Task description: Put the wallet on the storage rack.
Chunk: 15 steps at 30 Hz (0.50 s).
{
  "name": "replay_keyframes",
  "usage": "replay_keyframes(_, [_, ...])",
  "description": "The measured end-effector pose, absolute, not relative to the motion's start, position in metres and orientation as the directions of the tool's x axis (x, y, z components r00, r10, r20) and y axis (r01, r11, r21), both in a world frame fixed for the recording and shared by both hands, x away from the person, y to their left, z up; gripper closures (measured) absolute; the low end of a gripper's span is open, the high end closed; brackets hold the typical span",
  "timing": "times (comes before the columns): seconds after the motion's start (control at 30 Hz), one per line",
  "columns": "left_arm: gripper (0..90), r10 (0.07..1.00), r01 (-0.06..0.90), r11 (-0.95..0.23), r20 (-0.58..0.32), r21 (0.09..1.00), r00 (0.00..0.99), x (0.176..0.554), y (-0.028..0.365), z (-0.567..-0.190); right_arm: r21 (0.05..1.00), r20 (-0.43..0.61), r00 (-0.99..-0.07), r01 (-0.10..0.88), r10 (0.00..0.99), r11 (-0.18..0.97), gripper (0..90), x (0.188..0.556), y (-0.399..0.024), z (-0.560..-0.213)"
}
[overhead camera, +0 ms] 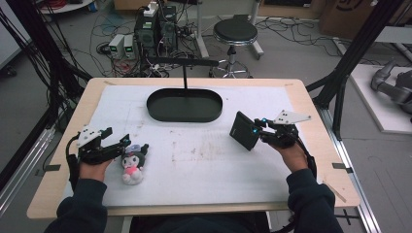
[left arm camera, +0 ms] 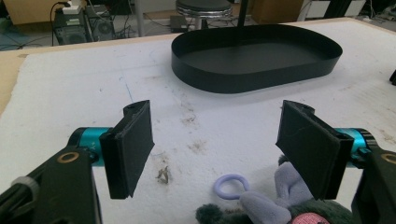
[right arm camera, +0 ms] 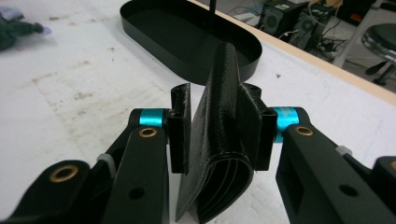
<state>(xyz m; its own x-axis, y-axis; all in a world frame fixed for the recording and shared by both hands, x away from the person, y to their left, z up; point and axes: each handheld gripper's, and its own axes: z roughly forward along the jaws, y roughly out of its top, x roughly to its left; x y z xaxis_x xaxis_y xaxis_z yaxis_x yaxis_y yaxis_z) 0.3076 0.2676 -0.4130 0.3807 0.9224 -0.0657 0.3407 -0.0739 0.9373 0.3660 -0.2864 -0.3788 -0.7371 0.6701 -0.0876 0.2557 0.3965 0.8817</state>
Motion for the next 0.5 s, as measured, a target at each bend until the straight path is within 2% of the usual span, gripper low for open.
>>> replay_keyframes(0.07, [26.5,0.922,0.341,-0.072,-0.067,0.937,0.380,0.3076,0.2678,-0.4130,0.880,-0.103,-0.737,0.245,0.668,0.406,67.7,0.3655,-0.2854,-0.3789])
replay_keyframes(0.13, [26.5,0.923,0.342,-0.074,-0.066,0.937,0.380,0.3076,0.2682,-0.4132,0.877,-0.127,-0.725,0.236,0.676,0.418,75.6,0.3643,-0.2842,-0.3786])
replay_keyframes(0.33, [26.7,0.922,0.342,-0.072,-0.067,0.937,0.380,0.3078,0.2675,-0.4133,0.869,-0.147,-0.692,0.251,0.706,0.427,79.2,0.3645,-0.2829,-0.3793])
replay_keyframes(0.4, [26.8,0.922,0.342,-0.072,-0.068,0.937,0.381,0.3078,0.2675,-0.4134,0.877,-0.102,-0.705,0.270,0.702,0.397,79.8,0.3651,-0.2838,-0.3790])
replay_keyframes(0.5, [26.8,0.922,0.342,-0.072,-0.068,0.937,0.380,0.3078,0.2676,-0.4134,0.880,-0.090,-0.713,0.270,0.695,0.391,79.4,0.3651,-0.2841,-0.3790])
